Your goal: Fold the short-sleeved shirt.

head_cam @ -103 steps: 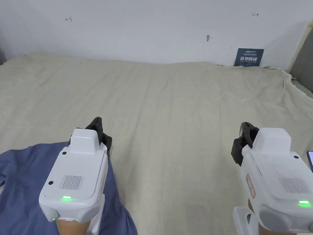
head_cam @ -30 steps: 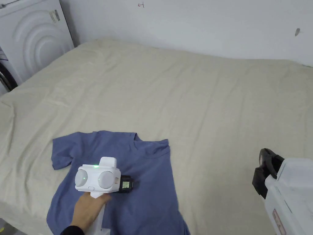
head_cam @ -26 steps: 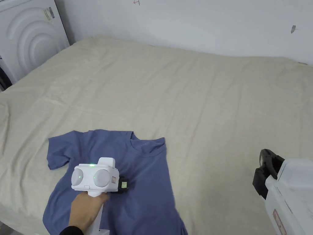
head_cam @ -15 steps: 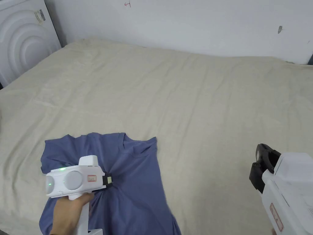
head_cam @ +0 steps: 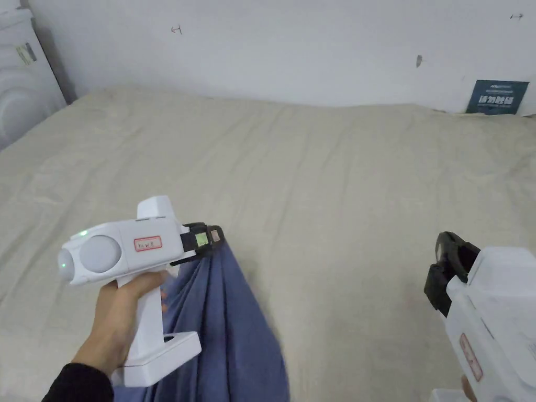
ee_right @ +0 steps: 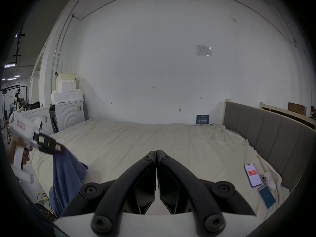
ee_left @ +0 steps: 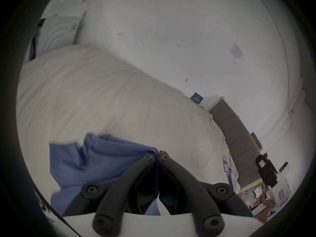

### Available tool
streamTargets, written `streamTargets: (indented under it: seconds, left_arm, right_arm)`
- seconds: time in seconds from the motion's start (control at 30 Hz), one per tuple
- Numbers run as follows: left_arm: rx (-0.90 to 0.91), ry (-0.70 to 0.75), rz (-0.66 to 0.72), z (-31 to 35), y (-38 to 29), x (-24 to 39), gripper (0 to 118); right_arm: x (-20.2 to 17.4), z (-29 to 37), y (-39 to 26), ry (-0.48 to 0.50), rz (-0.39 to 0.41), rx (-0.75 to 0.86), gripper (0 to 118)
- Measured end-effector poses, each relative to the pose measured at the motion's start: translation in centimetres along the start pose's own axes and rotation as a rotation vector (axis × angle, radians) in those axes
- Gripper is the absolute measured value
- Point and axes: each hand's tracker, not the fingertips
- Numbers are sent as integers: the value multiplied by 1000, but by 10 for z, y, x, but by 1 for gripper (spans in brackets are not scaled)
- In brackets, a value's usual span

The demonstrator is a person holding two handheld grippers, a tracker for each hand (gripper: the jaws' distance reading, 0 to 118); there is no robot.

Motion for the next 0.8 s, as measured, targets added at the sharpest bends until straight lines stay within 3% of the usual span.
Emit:
streamTargets:
  seconds: [0.47, 0.67, 0.8]
  left_arm:
    - [41, -224, -339, -54, 73, 192, 0]
    - [-22, -294, -446, -82, 55, 246, 0]
    - [-99, -335, -465, -108, 20, 248, 0]
  right_arm:
    - [64, 47, 21, -168, -1, 81, 0]
    - [81, 59, 24, -222, 0, 95, 0]
    - [89, 62, 21, -246, 1, 87, 0]
